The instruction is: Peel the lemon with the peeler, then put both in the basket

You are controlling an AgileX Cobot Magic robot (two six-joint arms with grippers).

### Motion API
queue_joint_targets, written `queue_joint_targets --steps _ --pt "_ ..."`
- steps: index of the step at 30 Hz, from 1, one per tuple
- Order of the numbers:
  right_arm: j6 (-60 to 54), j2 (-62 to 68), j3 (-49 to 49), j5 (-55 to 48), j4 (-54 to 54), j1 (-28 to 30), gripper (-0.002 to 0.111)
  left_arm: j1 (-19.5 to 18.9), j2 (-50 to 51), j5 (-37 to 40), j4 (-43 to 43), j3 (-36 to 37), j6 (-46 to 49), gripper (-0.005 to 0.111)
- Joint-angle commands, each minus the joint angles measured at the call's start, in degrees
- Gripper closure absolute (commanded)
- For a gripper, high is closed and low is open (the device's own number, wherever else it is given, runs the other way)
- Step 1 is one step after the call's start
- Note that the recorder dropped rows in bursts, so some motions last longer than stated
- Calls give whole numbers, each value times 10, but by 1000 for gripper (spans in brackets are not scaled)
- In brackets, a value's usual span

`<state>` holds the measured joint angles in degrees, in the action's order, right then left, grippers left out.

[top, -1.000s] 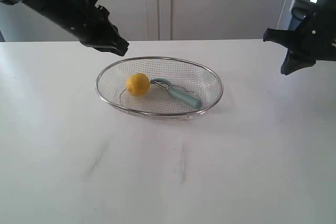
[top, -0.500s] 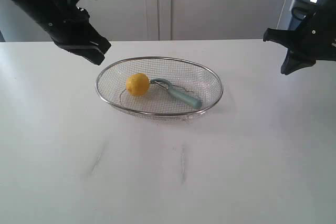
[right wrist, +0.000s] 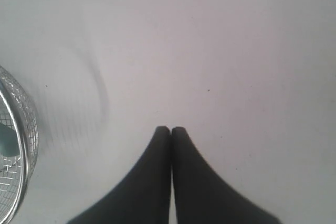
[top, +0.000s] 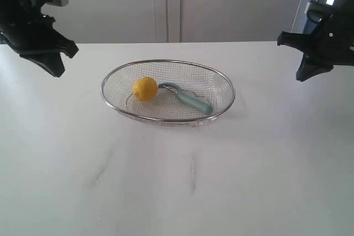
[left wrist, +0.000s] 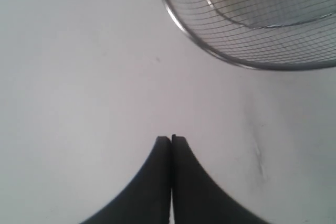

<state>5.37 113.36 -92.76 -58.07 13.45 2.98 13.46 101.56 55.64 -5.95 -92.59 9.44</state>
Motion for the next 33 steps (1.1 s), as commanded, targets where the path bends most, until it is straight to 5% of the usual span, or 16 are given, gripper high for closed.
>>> queue_joint_targets --steps 1,11,23,33 --pt "-7 -7 3 -11 -4 5 108 -2 -10 28 37 -2 -21 107" --pt "-7 -7 3 -39 -4 5 108 -10 -26 27 60 0 -23 107" --pt "-7 -7 3 -41 -4 5 108 -81 -33 48 11 0 -22 107" --pt "-7 -7 3 -49 -4 5 108 -82 -32 41 -8 0 -20 107"
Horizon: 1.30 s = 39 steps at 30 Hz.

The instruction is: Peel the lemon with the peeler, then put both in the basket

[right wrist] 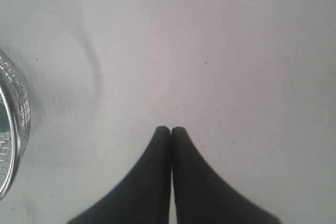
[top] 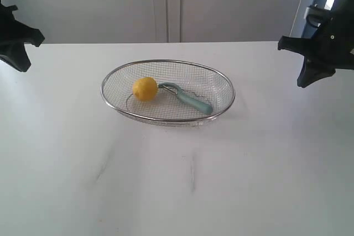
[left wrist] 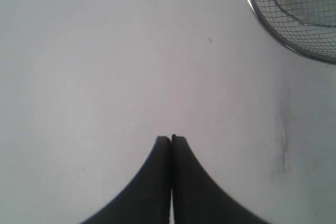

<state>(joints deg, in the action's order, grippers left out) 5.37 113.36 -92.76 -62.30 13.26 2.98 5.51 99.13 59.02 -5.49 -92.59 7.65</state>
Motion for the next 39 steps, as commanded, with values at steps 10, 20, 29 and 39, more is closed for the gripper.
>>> queue_joint_targets --steps 10,20,29,39 --pt "-19 -7 3 -34 -3 5 108 -2 -8 23 -11 0 0 107" --pt "-22 -7 3 -24 -2 5 108 -2 -39 102 19 0 -3 107" --pt "-22 -7 3 1 -2 5 108 -2 -112 109 0 0 -3 107" --pt "-22 -7 3 27 -2 5 108 -2 -147 82 0 0 -1 107"
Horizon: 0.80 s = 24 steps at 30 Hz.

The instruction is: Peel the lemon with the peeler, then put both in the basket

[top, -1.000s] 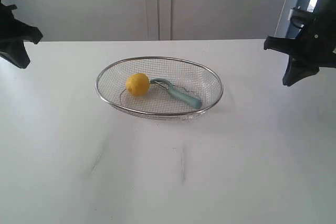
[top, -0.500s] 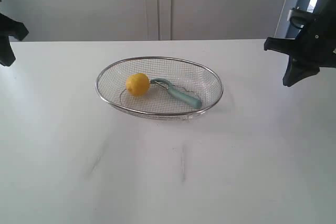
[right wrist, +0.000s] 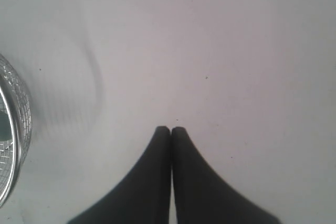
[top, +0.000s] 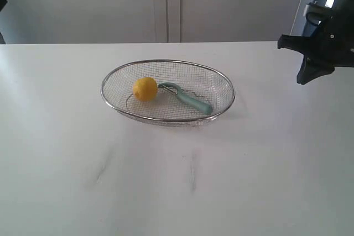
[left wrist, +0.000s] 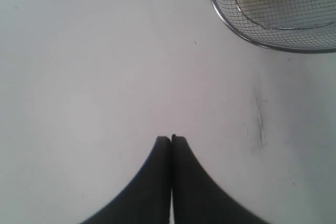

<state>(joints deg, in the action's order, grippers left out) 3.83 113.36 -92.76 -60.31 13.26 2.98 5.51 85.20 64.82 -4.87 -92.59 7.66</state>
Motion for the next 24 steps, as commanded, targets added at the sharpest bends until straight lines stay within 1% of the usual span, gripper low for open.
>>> queue_joint_targets --steps 1,13,15,19,21,23,24 --pt "-7 -7 3 7 -2 5 108 -2 -8 24 -7 0 -1 107" --pt "-7 -7 3 7 -2 5 108 -2 -8 23 3 0 0 107" --pt "-7 -7 3 7 -2 5 108 -2 -8 12 25 0 0 107" --pt "-7 -7 3 7 -2 5 108 -2 -10 -8 24 0 -2 107" --pt "-7 -7 3 7 -2 5 108 -2 -27 -35 17 17 -2 107" --pt "-7 -7 3 7 -2 5 108 -2 -62 -99 9 68 -2 107" --pt "-7 -7 3 7 -2 5 108 -2 -87 -138 9 105 -2 107"
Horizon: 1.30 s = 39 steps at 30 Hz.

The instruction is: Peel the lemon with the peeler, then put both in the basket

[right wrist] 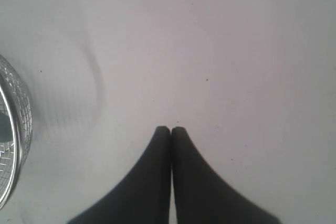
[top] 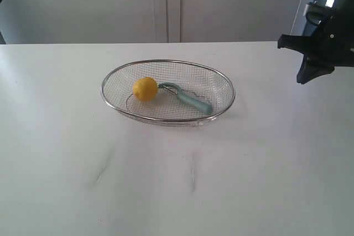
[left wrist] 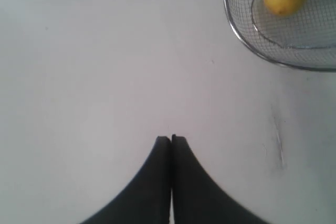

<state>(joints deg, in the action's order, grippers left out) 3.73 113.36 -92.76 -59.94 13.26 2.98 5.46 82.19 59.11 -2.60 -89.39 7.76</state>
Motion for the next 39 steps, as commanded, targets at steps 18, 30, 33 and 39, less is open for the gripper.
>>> queue_joint_targets --steps 18,30,33,39 --pt "-6 -7 3 3 -2 5 108 -2 -281 -176 -12 355 -2 107" --pt "-6 -7 3 3 -2 5 108 -2 -466 -187 -47 490 -2 107" --pt "-6 -7 3 3 -2 5 108 -2 -511 -195 -48 517 -2 107" --pt "-6 -7 3 3 -2 5 108 -2 -578 -203 -46 578 -2 107"
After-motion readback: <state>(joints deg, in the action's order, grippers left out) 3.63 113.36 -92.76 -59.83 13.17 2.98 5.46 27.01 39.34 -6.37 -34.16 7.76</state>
